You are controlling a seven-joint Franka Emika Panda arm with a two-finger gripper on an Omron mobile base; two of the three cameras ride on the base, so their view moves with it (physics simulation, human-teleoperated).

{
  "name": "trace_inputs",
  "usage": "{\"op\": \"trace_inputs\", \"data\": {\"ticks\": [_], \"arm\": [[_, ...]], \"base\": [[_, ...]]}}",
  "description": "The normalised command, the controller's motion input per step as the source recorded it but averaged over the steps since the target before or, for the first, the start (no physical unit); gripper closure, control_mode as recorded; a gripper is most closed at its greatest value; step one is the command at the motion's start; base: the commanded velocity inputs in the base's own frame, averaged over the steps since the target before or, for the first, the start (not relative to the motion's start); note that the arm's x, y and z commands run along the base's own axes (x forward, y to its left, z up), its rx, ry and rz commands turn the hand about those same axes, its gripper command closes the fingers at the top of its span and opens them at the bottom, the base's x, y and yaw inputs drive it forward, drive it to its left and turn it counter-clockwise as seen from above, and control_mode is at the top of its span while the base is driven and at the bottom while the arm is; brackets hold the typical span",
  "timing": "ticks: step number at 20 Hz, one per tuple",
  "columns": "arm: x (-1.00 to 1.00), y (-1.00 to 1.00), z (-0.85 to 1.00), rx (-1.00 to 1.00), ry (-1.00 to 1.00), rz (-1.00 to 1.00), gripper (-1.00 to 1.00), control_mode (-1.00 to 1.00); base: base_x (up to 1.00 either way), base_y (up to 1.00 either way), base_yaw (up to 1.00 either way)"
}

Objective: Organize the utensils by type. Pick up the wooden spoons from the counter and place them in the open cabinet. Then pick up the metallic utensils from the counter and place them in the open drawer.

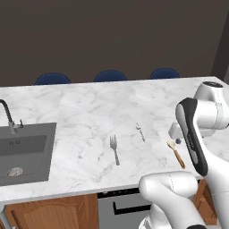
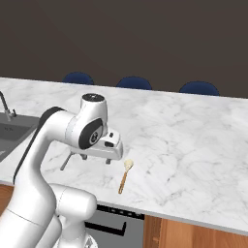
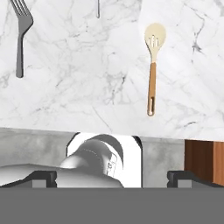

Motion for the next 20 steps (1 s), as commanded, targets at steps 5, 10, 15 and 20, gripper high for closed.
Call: {"op": "trace_inputs", "data": {"ticks": [5, 10, 15, 20], "arm": [[0.10, -0.27, -0.25, 0.01, 0.04, 0.00, -1.00, -1.00], [0.24, -0.25, -0.35, 0.00, 0.05, 0.00, -1.00, -1.00], [0.24, -0.16, -0.44, 0.00, 0.01, 0.00, -1.00, -1.00], [0.32, -0.14, -0.46, 0.00, 0.02, 0.00, -1.00, -1.00]], "base": [[0.00, 0.00, 0.00], [0.00, 0.00, 0.00], [0.00, 0.00, 0.00], [0.00, 0.00, 0.00]]}}
